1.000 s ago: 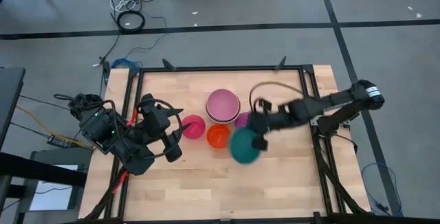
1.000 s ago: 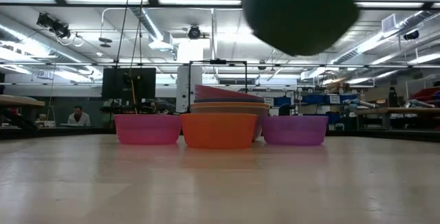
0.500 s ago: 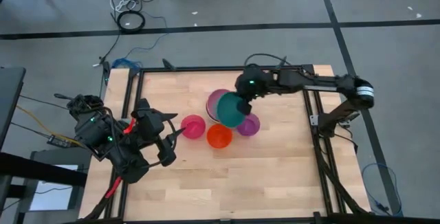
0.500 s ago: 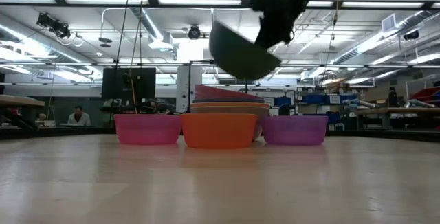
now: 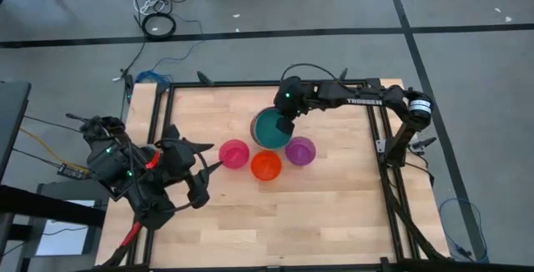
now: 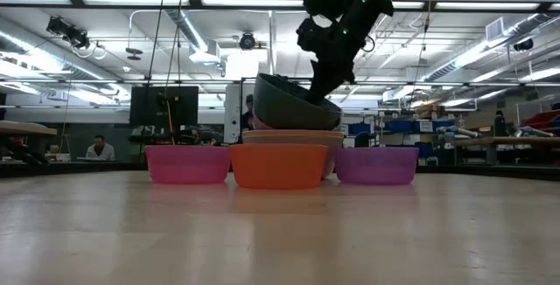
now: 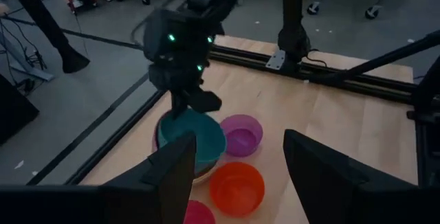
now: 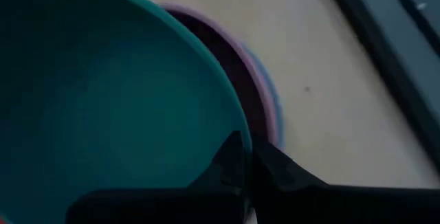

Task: Nest bowls inside each other
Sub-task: Stack the green bowl on top of the pink bowl

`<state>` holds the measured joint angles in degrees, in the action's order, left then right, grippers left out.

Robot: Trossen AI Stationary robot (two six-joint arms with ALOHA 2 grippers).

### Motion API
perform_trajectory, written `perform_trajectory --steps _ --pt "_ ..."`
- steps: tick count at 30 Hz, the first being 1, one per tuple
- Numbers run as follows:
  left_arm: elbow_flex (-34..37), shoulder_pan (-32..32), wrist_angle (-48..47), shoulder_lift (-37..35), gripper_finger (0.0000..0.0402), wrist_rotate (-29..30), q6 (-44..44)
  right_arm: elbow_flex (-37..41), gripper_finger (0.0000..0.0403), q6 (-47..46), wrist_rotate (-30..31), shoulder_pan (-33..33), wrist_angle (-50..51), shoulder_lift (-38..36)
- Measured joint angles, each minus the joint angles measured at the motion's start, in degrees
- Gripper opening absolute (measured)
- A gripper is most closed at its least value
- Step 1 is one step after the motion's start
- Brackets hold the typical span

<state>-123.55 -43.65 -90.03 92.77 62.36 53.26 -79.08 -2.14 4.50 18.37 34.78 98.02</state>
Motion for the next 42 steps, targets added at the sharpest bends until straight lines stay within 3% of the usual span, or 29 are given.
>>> perform_trajectory --steps 7,14,22,31,35,42 --pt "2.46 0.01 0.06 0.04 0.0229 -0.33 2.53 -9.94 0.0000 1.26 1.97 0.62 11.11 0.26" --pt "4.54 0.01 0.08 0.07 0.0229 -0.73 3.46 -10.83 0.0000 1.97 2.08 0.85 16.72 0.51" --pt "4.61 0.01 0.09 0.07 0.0229 -0.81 4.01 -12.52 0.0000 4.12 1.87 1.54 16.69 5.72" --pt "4.61 -0.16 0.35 0.31 0.0229 -1.85 4.29 -20.88 0.0002 7.03 1.28 1.64 20.70 13.65" --pt "4.61 -0.32 0.32 0.37 0.0229 -1.86 4.33 -23.51 0.0031 9.23 0.82 0.70 21.16 13.58" --pt "5.05 -0.34 0.34 0.39 0.0229 -1.85 4.93 -26.44 0.0121 8.36 0.79 0.05 26.32 13.31"
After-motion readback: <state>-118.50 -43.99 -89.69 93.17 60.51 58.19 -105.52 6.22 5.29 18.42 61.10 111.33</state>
